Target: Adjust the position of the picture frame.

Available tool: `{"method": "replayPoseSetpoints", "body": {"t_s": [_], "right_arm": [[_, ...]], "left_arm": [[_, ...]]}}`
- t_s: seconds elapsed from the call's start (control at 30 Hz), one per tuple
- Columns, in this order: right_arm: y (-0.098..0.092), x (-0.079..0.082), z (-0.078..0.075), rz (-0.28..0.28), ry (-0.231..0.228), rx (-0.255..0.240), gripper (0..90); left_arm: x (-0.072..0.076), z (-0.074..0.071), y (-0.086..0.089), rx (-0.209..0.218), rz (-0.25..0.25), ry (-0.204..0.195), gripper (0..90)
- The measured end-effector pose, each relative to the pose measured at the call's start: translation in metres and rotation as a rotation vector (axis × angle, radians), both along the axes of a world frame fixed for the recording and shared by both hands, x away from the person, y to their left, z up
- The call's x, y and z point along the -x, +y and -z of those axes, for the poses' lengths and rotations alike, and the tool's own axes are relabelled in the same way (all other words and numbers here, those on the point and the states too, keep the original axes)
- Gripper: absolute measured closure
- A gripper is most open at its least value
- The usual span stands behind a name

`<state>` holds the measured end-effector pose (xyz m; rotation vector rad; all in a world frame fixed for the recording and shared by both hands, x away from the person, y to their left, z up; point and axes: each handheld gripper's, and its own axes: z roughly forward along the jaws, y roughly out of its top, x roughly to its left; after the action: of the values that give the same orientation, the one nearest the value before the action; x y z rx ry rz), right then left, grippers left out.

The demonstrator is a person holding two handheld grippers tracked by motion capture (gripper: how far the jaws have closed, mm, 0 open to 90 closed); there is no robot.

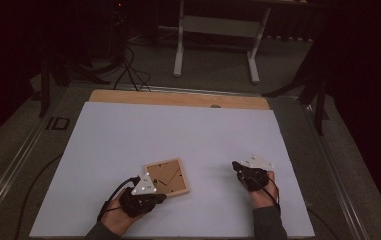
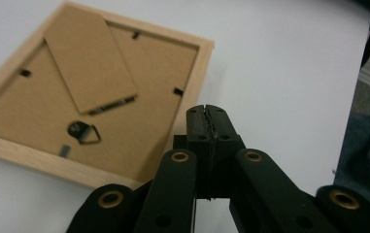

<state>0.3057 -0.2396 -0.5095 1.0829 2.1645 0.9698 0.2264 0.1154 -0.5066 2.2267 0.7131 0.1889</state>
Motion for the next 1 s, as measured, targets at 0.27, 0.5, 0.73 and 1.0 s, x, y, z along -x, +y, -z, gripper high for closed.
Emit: {"method": "replayPoseSetpoints", "body": {"t_s": [0.27,0.5,0.73,1.0], "right_arm": [[0.001,0.0,0.0,-0.004,0.0,0.001,89.6],[0.002,0.0,0.0,-0.006,-0.002,0.0,89.6],[0.003,0.0,0.001,-0.01,-0.003,-0.006,89.5],[0.008,-0.003,0.0,-0.023,0.002,-0.036,89.5]], "left_arm": [[0.006,0.008,0.003,-0.054,-0.011,0.014,89.7],[0.006,0.013,0.008,-0.08,-0.035,0.03,89.7],[0.007,0.014,0.014,-0.095,-0.051,0.031,89.8],[0.0,0.014,0.029,-0.107,-0.123,0.043,89.7]]}}
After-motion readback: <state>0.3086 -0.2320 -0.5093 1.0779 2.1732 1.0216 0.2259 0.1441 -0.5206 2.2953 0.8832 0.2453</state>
